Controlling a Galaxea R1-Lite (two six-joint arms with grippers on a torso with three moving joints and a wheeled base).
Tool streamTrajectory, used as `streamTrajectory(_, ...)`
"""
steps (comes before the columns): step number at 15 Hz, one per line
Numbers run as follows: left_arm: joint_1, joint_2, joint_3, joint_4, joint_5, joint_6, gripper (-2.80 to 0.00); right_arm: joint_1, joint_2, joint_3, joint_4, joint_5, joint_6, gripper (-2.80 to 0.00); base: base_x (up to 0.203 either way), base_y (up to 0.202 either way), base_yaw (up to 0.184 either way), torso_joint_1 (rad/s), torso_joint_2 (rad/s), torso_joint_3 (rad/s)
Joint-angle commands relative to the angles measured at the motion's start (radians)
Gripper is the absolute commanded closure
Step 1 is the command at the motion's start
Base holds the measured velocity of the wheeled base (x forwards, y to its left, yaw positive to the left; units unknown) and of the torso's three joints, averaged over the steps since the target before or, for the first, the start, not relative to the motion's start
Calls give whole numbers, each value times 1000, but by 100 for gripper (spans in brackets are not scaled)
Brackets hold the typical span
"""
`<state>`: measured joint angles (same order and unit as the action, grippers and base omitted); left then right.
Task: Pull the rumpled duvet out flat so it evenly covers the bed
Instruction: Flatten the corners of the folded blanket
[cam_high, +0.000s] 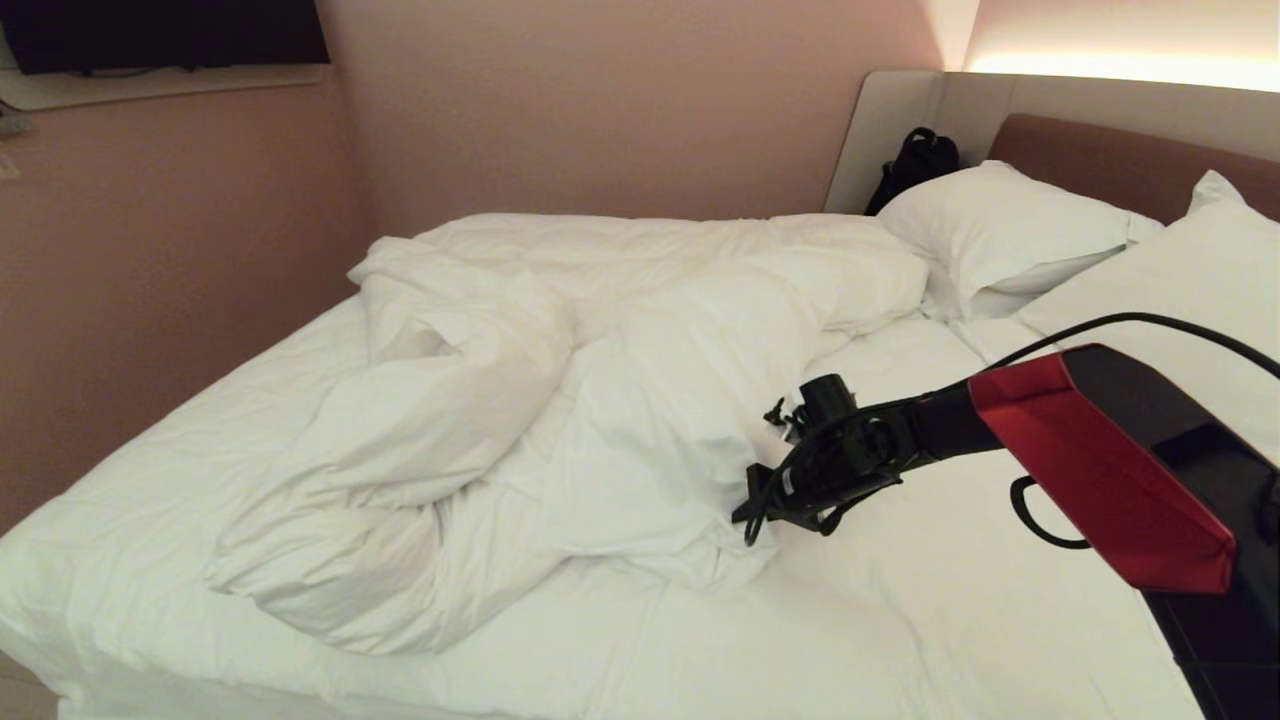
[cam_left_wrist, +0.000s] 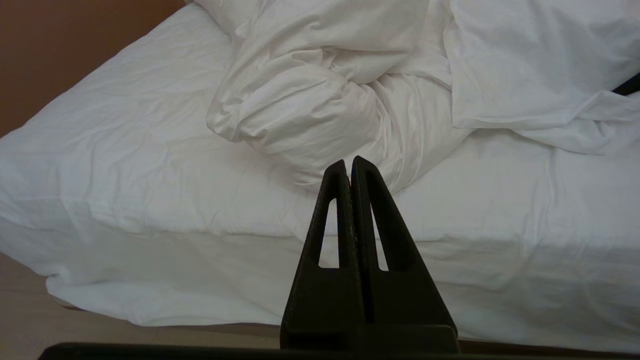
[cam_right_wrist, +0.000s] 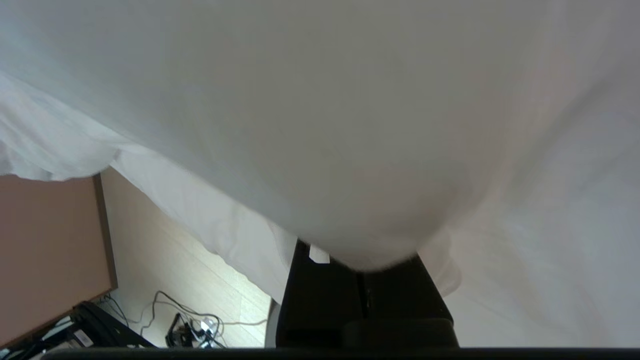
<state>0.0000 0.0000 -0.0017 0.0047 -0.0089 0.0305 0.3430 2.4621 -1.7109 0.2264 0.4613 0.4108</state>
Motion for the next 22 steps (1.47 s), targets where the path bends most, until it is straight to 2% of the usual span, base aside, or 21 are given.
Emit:
streamTrajectory(1,0,0,-1,0,0,0,0,1,-9,37,-7,5,-9,0,0,0,0,0,0,0)
streamTrajectory(7,0,0,-1,0,0,0,0,-13,-204,206,-74,51,-13,0,0,0,0,0,0,0)
streamTrajectory(12,0,0,0,0,0,0,0,-59,-330,312,-73,37,2,0,0,0,0,0,0,0)
streamTrajectory(15,0,0,0,0,0,0,0,-103,-438,360,-62,-2,1,0,0,0,0,0,0,0)
streamTrajectory(17,0,0,0,0,0,0,0,-140,-504,381,9,-28,-9,0,0,0,0,0,0,0)
streamTrajectory(20,0,0,0,0,0,0,0,-154,-586,405,115,-154,-59,0,0,0,0,0,0,0)
streamTrajectory(22,0,0,0,1,0,0,0,-154,-652,433,125,-174,-73,0,0,0,0,0,0,0)
